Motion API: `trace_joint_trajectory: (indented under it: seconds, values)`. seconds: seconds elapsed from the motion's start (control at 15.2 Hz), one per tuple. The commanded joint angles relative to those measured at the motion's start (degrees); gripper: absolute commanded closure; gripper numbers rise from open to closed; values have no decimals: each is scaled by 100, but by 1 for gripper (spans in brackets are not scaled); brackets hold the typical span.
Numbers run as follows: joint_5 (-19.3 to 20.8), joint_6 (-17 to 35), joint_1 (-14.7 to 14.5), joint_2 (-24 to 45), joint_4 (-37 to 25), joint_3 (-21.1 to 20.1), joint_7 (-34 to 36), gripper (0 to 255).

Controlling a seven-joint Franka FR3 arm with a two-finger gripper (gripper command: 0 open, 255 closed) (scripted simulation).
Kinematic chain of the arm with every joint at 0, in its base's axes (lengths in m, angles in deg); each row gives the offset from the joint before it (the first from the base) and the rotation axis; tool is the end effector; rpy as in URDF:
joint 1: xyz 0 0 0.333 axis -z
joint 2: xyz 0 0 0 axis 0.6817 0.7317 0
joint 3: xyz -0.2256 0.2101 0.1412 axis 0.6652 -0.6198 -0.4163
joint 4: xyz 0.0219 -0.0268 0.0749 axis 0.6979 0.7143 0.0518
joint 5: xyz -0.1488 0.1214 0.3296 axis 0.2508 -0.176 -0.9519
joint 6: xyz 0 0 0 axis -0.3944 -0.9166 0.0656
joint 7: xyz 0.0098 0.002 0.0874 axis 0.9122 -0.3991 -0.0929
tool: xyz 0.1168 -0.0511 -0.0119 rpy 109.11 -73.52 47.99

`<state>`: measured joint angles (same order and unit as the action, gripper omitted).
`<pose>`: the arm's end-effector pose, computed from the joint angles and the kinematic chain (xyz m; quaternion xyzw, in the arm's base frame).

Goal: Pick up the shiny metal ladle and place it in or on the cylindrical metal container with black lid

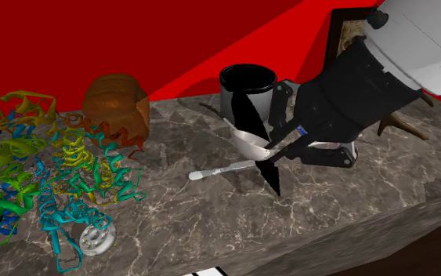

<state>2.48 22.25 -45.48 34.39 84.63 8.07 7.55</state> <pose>0.3404 -0.0206 0.5378 -0.9691 0.0364 0.0848 0.2286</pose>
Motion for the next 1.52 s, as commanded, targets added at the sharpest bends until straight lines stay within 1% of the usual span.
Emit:
trace_joint_trajectory:
  seconds: [0.0,0.13,0.46,0.73,1.12,1.45]
  values:
    - [-1,-151,-4,-21,-147,2,59,255]
    - [-4,-286,-11,-14,-300,4,113,255]
    - [-308,-52,-260,938,-1125,-195,353,255]
    - [-501,31,-417,1722,-1910,-324,550,255]
    - [-725,-21,-597,2959,-3332,-474,882,255]
    - [-869,-258,-686,4106,-4839,-580,1222,255]
